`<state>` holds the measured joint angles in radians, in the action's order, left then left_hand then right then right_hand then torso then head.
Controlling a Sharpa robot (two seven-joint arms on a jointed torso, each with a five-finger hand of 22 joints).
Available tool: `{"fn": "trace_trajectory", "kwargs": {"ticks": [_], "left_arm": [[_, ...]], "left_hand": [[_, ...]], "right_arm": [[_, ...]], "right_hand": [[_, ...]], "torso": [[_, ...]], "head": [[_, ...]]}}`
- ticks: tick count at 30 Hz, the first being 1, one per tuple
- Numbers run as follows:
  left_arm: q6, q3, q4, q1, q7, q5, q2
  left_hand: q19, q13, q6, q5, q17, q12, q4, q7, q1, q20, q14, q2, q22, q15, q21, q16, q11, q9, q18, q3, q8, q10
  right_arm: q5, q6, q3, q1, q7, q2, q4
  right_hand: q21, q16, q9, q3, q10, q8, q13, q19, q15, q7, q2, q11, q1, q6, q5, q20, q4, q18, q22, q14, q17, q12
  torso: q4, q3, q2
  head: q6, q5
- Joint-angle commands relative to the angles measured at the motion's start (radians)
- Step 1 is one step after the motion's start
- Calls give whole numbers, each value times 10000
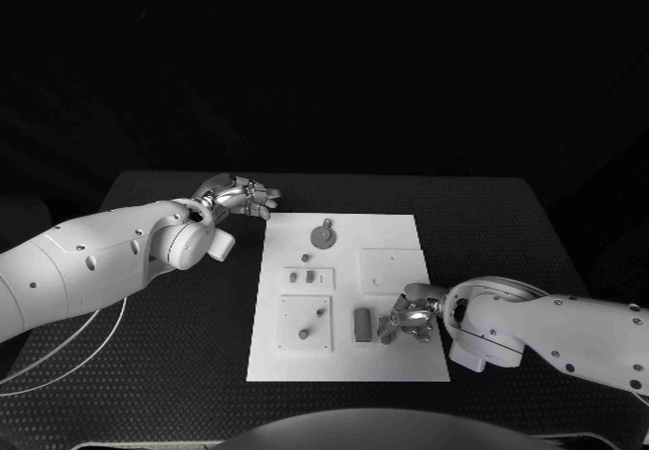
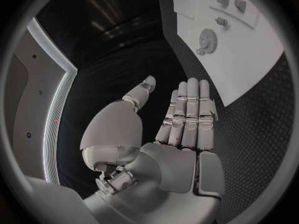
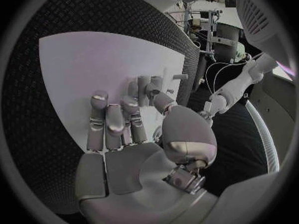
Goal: Assemble the parts on the task board
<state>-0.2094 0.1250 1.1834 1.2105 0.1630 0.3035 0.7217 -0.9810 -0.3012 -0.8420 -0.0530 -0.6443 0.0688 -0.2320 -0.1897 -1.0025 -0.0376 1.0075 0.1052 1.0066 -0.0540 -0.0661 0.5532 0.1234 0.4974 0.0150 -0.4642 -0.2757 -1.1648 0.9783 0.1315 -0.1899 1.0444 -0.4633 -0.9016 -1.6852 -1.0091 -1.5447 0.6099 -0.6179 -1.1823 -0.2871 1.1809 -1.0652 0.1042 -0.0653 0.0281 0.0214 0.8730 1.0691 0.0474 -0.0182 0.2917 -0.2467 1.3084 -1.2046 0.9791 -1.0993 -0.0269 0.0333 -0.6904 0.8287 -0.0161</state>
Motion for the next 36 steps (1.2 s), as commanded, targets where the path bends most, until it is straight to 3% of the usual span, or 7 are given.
{"fn": "trace_trajectory", "kwargs": {"ticks": [1, 3, 12, 15, 21, 32, 36], "left_arm": [[131, -6, 23, 12, 65, -50, -13], [129, -6, 23, 12, 63, -50, -12], [130, -6, 25, 12, 58, -50, -10], [126, -6, 25, 12, 56, -50, -10], [130, -5, 25, 12, 55, -50, -6], [126, -4, 27, 13, 54, -50, -5], [119, -4, 9, 13, 55, -50, -2]], "left_hand": [[64, 11, 39, 36, -12, 6, -17, 15, 60, 3, -14, -25, -14, -73, -37, -34, -10, -12, -32, 58, -55, 41], [64, 11, 40, 36, -14, 6, -15, 15, 61, 4, -14, -25, -14, -74, -37, -36, -9, -12, -32, 59, -54, 42], [65, 12, 44, 36, -21, 5, -13, 13, 66, 4, -14, -24, -15, -74, -37, -41, -8, -14, -32, 62, -53, 45], [65, 13, 45, 36, -24, 5, -11, 13, 68, 5, -13, -25, -16, -75, -38, -43, -8, -14, -32, 63, -53, 46], [67, 13, 46, 37, -29, 4, -9, 12, 74, 6, -13, -22, -17, -75, -38, -47, -7, -14, -32, 68, -54, 46], [69, 14, 47, 37, -38, 5, -13, 12, 70, 5, -13, -20, -18, -75, -38, -55, -8, -15, -30, 70, -56, 47], [70, 14, 47, 37, -41, 5, -15, 12, 69, 5, -13, -19, -18, -75, -37, -57, -8, -15, -29, 71, -57, 47]], "right_arm": [[99, -89, -47, -68, -23, 67, 18], [99, -50, -47, -72, -26, 78, 37], [99, 185, -47, -76, -26, 75, 71], [99, 226, -47, -76, -12, 68, 94], [103, 237, -47, -76, 19, 41, 122], [322, 272, -46, -76, 232, -34, 121], [420, 105, -44, -74, 436, -130, 87]], "right_hand": [[-37, 22, -48, 3, 13, 93, -12, 81, 47, -235, -2, -11, 75, -198, 30, -5, -20, -151, 146, 85, -45, 65], [-26, 35, -70, 42, 35, 114, -17, 79, 49, -250, -115, -24, -48, -215, 30, 8, -60, -151, 134, 126, -95, 80], [105, 139, -209, -53, 174, 289, -47, 37, 52, -341, -1255, -107, -762, -449, 30, 19, -663, -151, 38, 391, -436, 160], [120, 148, -228, -129, 200, 307, -45, 23, 45, -352, -1482, -117, -866, -480, 29, 10, -849, -151, 31, 421, -469, 158], [136, 163, -243, -215, 231, 319, -42, 24, 38, -363, -1694, -127, -885, -512, 29, -1, -963, -151, 31, 478, -536, 157], [134, 162, -247, -293, 251, 315, -35, 23, 34, -368, -1810, -132, -736, -530, 29, -16, -895, -151, 46, 494, -545, 143], [134, 165, -245, -327, 260, 304, -33, 22, 31, -370, -2041, -135, -589, -533, 29, -21, -786, -151, 54, 505, -557, 132]], "torso": [[-4, 2, 0], [-5, 2, 1], [-8, 8, 1], [-4, 4, 1], [-5, 1, 1], [-2, 5, 1], [-6, -1, 3]], "head": [[-3, -4], [-2, -5], [-12, -6], [-16, -2], [-5, 5], [-34, -4], [-54, 11]]}}
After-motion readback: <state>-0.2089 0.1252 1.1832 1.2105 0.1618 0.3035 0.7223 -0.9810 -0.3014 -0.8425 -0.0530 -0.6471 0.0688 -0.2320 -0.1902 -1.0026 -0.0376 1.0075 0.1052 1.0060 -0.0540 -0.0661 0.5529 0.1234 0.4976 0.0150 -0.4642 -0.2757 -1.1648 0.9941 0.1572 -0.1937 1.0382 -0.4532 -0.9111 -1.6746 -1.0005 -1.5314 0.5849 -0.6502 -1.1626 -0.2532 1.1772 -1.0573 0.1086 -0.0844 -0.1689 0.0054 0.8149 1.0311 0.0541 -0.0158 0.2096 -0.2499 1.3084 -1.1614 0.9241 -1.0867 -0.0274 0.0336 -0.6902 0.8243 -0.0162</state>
